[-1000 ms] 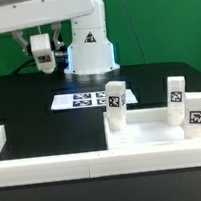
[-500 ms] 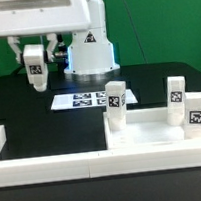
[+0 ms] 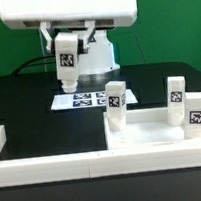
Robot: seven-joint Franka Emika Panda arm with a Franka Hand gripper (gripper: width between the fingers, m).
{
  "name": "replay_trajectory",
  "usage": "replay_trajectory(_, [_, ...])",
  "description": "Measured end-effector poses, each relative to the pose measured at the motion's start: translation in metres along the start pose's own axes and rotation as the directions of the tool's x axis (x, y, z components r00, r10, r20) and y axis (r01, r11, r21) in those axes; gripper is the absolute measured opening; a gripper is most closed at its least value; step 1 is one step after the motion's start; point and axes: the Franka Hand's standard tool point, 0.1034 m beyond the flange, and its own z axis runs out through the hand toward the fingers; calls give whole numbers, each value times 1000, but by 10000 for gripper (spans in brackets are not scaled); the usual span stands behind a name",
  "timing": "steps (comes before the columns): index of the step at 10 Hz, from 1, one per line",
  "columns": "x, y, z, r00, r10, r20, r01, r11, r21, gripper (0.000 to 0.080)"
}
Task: Assemble square table
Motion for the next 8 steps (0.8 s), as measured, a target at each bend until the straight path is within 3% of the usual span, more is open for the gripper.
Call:
replay_trajectory(3, [-6,-1,3,1000,0,6,0,1000,1,288])
replay_trajectory(4, [-10,1,3,1000,-5,-18,5,1000,-13,288])
replay_trajectory(5, [-35,-4,9,1000,-5,-15,5,1000,-20,288])
replay_trajectory(6, [-47,-30,17,999,6,32,-7,1000,19,288])
replay_trajectory(8, [-36,-60,30,1000,12,15,-13,998,60,288])
